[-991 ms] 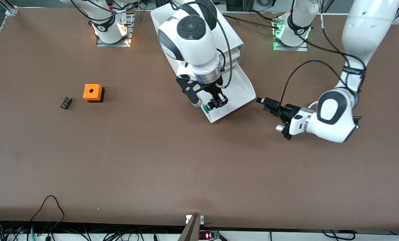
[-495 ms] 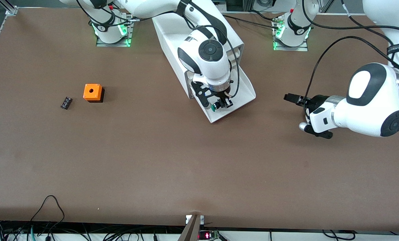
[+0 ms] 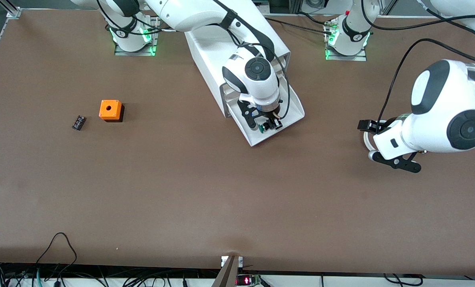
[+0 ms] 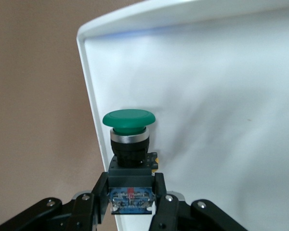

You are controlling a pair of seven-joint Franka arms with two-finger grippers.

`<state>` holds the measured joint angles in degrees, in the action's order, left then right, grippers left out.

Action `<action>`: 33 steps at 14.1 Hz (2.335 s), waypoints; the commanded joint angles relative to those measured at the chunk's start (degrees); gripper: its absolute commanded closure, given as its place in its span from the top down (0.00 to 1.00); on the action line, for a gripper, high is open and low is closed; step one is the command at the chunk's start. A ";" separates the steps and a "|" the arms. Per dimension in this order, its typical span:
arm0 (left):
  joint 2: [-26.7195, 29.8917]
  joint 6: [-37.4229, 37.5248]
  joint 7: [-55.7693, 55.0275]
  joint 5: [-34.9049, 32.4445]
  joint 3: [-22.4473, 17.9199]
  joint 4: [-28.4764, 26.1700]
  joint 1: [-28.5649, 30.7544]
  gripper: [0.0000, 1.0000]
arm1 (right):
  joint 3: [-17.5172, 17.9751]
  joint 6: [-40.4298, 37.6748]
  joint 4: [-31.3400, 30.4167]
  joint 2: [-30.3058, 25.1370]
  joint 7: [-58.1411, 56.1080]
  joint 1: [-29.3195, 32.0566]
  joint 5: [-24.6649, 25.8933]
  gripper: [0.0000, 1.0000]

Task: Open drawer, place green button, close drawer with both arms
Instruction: 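Release the button in the drawer and lift the right gripper away, then push the drawer shut with the left gripper while the right gripper retracts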

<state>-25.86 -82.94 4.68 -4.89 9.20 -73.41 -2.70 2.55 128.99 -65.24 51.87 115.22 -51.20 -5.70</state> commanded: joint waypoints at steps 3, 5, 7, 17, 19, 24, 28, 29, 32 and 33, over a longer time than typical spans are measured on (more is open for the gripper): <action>-0.60 -3.80 -2.91 -2.75 0.02 2.04 -1.34 1.00 | -0.35 0.74 -0.06 0.25 3.51 -0.48 -1.15 0.45; -0.51 -4.24 -9.49 -2.06 -0.15 1.69 -1.34 0.99 | -0.44 0.74 0.03 0.16 3.61 -0.39 -4.04 1.00; -0.07 -4.59 -13.11 -1.97 -0.06 0.90 -1.34 0.99 | -0.44 0.48 0.46 -0.10 3.87 -0.39 -4.14 1.00; 14.52 -29.64 -27.51 -1.88 0.46 -29.95 -0.99 0.98 | -1.41 -10.85 5.57 -6.24 -18.84 9.88 -3.26 1.00; 12.68 -33.84 -33.57 -1.62 1.07 -31.87 -1.17 0.98 | -1.41 -16.72 5.39 -8.18 -30.18 14.09 -3.61 1.00; 6.54 -48.87 -50.78 -1.09 7.74 -38.38 -1.25 0.98 | -1.50 -25.80 1.02 -13.27 -55.23 25.08 -7.39 1.00; 1.25 -54.16 -54.16 -1.18 11.80 -39.35 -2.74 0.98 | -1.58 -26.07 -9.00 -17.58 -74.48 33.17 -7.31 1.00; 0.99 -54.34 -54.51 -1.18 11.80 -40.05 -3.79 0.98 | -1.93 -26.07 -11.38 -18.72 -78.88 34.93 -7.30 1.00; -0.77 -55.74 -61.00 -1.44 11.80 -41.02 -6.52 0.98 | -4.82 -25.98 -17.01 -21.63 -92.77 38.10 -6.95 1.00; -1.12 -56.18 -62.50 -1.53 11.80 -41.11 -7.57 0.98 | -6.84 -26.24 -18.42 -22.68 -97.42 38.19 -6.95 1.00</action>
<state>-26.61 -137.45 -53.95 -5.74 21.06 -113.75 -8.74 -1.78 102.66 -76.90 34.32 26.29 -13.64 -12.05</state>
